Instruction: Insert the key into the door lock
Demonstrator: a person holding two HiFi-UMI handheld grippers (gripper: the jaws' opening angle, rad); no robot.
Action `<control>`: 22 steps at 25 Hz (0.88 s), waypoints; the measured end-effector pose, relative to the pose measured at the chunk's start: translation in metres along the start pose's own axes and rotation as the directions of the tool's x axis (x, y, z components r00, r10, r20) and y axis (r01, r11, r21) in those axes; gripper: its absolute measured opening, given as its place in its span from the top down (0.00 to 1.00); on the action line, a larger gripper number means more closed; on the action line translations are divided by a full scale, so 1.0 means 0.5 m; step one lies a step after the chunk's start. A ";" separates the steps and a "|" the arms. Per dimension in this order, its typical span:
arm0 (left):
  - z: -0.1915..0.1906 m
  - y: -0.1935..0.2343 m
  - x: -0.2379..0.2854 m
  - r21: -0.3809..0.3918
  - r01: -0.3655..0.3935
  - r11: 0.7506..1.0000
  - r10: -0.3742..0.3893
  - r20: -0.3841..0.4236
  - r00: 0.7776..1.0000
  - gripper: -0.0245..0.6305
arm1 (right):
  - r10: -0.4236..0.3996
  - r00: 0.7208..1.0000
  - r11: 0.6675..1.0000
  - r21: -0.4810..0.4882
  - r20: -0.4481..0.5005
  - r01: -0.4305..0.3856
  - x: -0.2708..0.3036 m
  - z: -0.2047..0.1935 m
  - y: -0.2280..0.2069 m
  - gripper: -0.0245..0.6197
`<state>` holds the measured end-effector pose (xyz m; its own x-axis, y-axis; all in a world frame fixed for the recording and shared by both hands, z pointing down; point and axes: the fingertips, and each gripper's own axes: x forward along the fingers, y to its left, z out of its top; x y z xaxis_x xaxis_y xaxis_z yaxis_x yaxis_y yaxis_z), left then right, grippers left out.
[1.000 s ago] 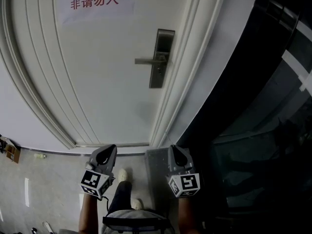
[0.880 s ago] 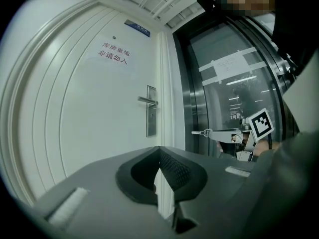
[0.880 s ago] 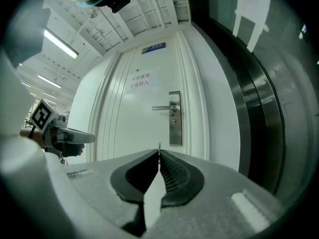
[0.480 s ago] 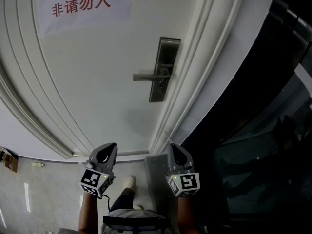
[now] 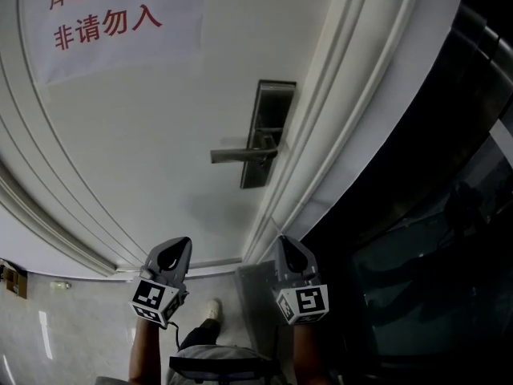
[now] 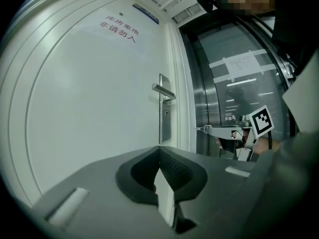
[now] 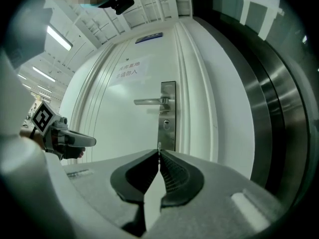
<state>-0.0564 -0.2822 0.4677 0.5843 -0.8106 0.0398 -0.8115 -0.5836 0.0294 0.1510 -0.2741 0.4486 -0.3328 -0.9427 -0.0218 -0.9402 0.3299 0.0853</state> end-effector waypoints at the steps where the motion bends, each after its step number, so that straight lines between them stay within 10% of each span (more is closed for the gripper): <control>1: -0.001 0.004 0.006 0.000 0.003 1.000 -0.003 -0.002 1.000 0.96 | -0.002 1.000 1.000 -0.015 0.006 0.002 0.006 0.007 -0.002 0.95; 11: -0.009 0.026 0.042 0.000 0.036 0.999 -0.036 -0.015 0.999 0.96 | 0.026 0.995 0.957 -0.289 0.099 0.003 0.063 0.137 0.005 0.95; 22: -0.025 0.051 0.047 -0.007 0.041 0.999 -0.041 -0.030 0.999 0.96 | -0.012 1.000 0.768 -0.639 0.025 0.025 0.127 0.163 0.012 0.95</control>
<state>-0.0633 -0.3156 0.4819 0.6167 -0.7842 0.0687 -0.7871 -0.6157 0.0380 0.1182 -0.3281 0.3665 -0.3230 -0.9452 -0.0477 -0.6840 0.1983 0.7020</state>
